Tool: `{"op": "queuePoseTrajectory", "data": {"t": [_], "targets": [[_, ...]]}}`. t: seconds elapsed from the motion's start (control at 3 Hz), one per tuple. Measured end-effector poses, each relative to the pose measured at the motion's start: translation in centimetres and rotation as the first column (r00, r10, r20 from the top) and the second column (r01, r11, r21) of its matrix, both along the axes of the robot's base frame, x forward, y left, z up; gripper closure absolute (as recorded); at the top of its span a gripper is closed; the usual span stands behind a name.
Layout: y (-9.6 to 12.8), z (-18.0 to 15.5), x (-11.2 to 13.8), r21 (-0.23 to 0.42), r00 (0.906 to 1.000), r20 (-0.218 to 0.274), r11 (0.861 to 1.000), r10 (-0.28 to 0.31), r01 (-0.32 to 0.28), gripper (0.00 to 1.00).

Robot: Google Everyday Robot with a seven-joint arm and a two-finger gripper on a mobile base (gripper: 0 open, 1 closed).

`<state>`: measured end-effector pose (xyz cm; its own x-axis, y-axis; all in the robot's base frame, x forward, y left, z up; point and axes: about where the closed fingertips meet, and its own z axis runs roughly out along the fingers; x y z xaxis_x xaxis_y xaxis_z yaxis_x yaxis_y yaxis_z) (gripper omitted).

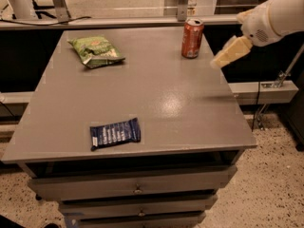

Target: Move coke can near rxbar blueberry

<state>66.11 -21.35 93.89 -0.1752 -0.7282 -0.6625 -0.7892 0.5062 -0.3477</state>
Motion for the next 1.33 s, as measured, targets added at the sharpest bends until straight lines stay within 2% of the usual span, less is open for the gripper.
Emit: {"op": "queuePoseTrajectory", "data": {"t": [0.33,0.67,1.0,1.33], "targets": [[0.2,-0.7,5.2,0.171,0.998,0.053,0.985,-0.035,0.025,0.0],[1.2,-2.0,9.6,0.357,0.9966,0.063,0.934,-0.053,0.027,0.0],[2.9,-3.3,12.8,0.497,0.9967,0.057,0.867,-0.058,0.022,0.0],[4.2,-4.6,15.3,0.583,0.9972,0.042,0.812,-0.063,0.027,0.16]]}}
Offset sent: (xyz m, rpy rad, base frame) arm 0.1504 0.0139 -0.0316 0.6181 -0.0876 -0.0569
